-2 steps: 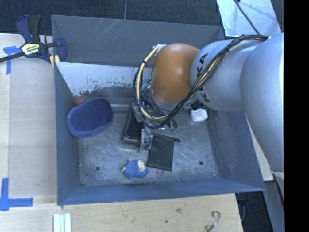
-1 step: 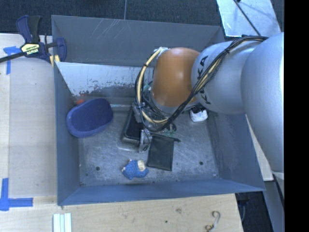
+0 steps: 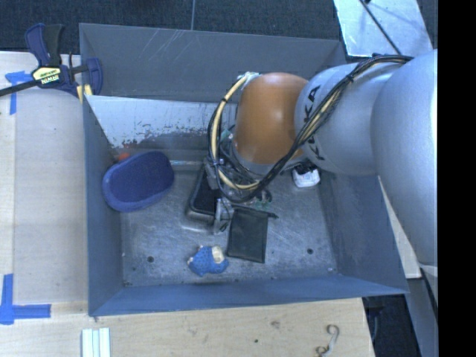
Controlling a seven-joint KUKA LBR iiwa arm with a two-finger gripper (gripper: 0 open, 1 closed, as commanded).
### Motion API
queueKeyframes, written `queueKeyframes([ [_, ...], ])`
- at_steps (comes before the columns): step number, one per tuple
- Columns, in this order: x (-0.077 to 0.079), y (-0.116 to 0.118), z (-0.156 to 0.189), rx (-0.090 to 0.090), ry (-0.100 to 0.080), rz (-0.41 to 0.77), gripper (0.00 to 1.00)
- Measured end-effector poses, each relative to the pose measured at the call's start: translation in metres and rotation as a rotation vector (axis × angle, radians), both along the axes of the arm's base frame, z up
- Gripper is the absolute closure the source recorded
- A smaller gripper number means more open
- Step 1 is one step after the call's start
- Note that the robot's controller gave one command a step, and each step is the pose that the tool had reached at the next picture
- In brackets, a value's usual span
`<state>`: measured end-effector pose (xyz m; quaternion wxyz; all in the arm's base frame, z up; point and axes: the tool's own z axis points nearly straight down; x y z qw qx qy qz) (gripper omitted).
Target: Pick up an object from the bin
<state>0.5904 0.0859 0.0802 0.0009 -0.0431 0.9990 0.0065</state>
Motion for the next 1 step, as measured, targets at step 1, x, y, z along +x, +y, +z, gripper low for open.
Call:
queueKeyframes([
  [1, 0.0001, -0.0003, -0.0009, 0.0, -0.001, -0.001, 0.0],
])
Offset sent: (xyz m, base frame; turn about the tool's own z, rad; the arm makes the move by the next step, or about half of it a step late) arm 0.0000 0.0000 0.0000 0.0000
